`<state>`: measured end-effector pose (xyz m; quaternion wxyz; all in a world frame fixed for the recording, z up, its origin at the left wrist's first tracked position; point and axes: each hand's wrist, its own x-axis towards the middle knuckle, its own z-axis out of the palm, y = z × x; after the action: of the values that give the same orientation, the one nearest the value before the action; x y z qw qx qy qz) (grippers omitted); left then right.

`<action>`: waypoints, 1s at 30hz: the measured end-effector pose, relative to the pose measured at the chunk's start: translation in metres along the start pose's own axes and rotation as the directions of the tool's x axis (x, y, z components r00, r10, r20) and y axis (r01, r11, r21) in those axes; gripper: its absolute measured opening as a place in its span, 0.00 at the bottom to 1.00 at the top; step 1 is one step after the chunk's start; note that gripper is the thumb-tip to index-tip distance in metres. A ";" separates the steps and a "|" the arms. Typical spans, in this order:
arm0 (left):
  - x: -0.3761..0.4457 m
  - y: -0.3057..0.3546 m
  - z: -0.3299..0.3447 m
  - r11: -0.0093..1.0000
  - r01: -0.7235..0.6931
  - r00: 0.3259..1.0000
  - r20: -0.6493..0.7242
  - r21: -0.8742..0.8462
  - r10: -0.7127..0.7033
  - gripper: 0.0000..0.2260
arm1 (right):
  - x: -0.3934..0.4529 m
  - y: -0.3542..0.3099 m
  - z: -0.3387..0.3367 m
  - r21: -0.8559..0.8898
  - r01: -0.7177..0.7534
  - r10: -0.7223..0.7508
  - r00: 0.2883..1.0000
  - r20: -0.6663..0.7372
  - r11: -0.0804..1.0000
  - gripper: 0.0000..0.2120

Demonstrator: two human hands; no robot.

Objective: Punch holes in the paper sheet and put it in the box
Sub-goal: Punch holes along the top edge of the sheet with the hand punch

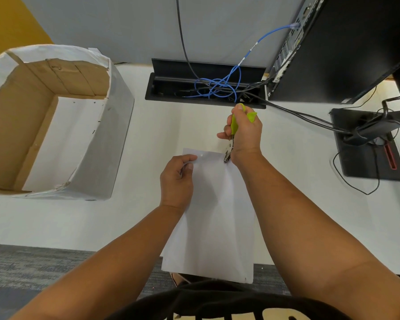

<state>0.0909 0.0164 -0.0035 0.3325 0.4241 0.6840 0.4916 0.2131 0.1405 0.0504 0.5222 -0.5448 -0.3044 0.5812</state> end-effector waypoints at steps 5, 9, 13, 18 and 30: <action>-0.001 0.000 0.000 1.000 -0.008 1.000 -0.011 -0.002 0.008 0.12 | -0.002 0.000 0.000 -0.006 -0.012 0.012 1.000 -0.001 1.000 0.08; -0.001 0.003 0.002 1.000 0.009 1.000 -0.003 -0.024 -0.009 0.13 | -0.002 -0.001 0.000 0.029 -0.008 0.008 1.000 -0.023 1.000 0.11; 0.001 0.006 0.003 0.999 0.022 1.000 -0.006 -0.036 -0.023 0.14 | 0.001 -0.002 0.000 0.015 0.032 -0.032 0.999 -0.029 0.999 0.07; 0.004 0.005 0.002 0.999 0.045 0.999 -0.007 -0.026 -0.045 0.13 | 0.004 -0.004 -0.001 -0.042 -0.005 0.007 0.999 0.038 0.999 0.10; 0.002 -0.003 0.002 0.996 0.090 0.996 -0.007 -0.014 -0.090 0.12 | 0.005 0.005 -0.012 -0.100 -0.074 0.086 0.988 0.129 0.992 0.04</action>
<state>0.0913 0.0188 -0.0066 0.3546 0.3888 0.7002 0.4824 0.2240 0.1414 0.0409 0.4504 -0.5409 -0.3439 0.6216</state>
